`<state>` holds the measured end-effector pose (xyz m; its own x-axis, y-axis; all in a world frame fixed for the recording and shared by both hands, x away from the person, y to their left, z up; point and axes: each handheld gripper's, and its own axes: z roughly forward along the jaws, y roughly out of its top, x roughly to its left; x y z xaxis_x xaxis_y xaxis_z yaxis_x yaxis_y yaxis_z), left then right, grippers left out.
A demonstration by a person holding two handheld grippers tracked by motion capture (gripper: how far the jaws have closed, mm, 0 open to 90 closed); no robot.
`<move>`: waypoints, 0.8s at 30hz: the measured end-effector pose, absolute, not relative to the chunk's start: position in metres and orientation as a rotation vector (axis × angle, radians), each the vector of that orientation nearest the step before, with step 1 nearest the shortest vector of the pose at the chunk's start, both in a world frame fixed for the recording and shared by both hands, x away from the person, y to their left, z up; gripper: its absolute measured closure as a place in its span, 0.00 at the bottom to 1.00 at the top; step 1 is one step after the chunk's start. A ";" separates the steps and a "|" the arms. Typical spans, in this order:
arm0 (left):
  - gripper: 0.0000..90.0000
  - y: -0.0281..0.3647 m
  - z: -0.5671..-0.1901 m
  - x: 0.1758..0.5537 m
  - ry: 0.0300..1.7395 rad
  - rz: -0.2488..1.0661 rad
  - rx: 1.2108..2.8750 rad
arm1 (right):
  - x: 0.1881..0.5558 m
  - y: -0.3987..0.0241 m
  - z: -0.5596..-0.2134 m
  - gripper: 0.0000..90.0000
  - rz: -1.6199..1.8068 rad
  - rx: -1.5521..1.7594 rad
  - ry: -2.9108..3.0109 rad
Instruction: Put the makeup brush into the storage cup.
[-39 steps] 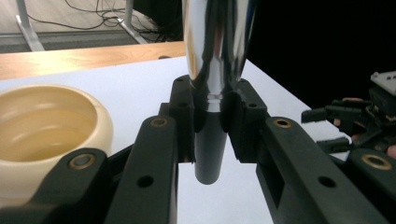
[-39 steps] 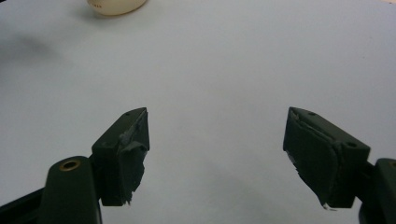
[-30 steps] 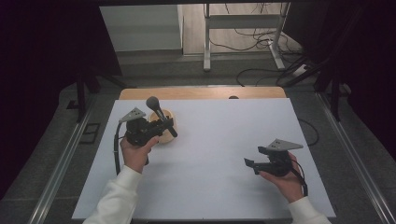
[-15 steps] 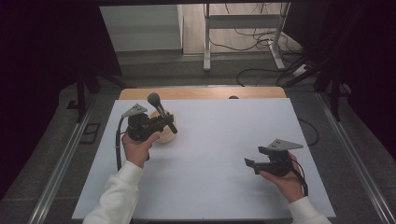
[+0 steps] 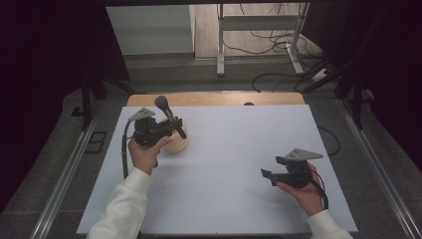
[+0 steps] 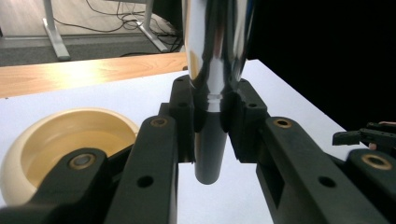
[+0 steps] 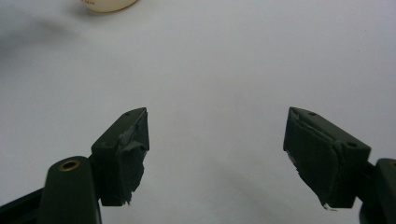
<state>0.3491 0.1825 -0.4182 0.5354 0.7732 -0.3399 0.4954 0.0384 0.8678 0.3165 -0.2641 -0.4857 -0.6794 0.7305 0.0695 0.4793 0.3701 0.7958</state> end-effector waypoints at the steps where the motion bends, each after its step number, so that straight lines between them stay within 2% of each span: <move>1: 0.82 0.183 -0.418 0.350 1.102 0.299 1.610 | 0.317 -0.264 -0.486 0.26 1.209 1.068 2.339; 24: 0.82 0.197 -0.425 0.371 1.179 0.346 1.593 | 0.317 -0.263 -0.488 0.26 1.188 1.075 2.351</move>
